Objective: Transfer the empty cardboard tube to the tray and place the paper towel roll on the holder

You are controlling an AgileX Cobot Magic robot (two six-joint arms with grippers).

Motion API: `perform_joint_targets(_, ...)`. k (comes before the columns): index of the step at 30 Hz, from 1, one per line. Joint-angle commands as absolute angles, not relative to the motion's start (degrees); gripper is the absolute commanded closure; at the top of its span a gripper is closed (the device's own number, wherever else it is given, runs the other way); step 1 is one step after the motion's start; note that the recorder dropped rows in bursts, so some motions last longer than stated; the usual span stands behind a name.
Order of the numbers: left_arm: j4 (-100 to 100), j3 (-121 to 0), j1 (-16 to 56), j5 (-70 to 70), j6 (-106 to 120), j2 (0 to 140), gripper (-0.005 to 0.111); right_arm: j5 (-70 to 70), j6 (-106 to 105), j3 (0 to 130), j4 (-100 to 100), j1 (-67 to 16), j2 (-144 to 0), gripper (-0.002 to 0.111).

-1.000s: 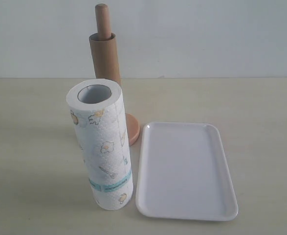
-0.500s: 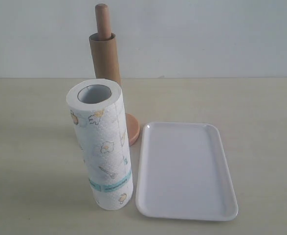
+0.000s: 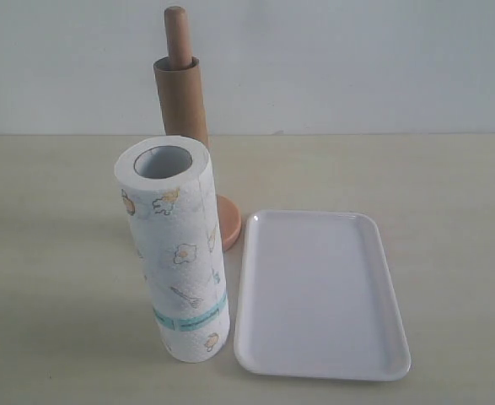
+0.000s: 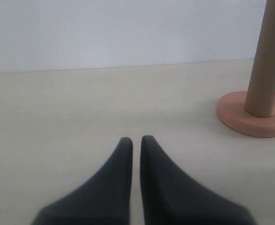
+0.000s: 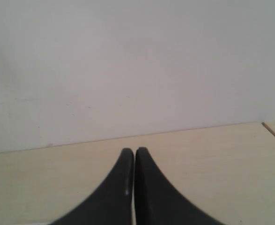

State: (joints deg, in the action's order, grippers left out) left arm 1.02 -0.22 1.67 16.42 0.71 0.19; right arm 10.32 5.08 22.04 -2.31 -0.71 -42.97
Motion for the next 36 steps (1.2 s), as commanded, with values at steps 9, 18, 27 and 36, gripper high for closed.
perform_joint_targets(9,0.47,0.00,1.89,16.22,0.96,0.00,0.101,20.41,5.07,22.45,-2.36,-0.58,-48.18,0.109)
perform_joint_targets(18,0.47,0.00,1.89,16.22,0.96,0.00,0.101,27.77,8.15,31.14,1.64,-0.58,-74.04,0.109)
perform_joint_targets(27,0.47,0.00,1.89,16.22,0.96,0.00,0.101,60.90,54.57,62.68,84.79,-0.69,-97.76,0.109)
perform_joint_targets(36,0.47,0.00,1.89,16.22,0.96,0.00,0.101,66.45,74.71,73.94,93.47,-2.61,-105.27,0.101)
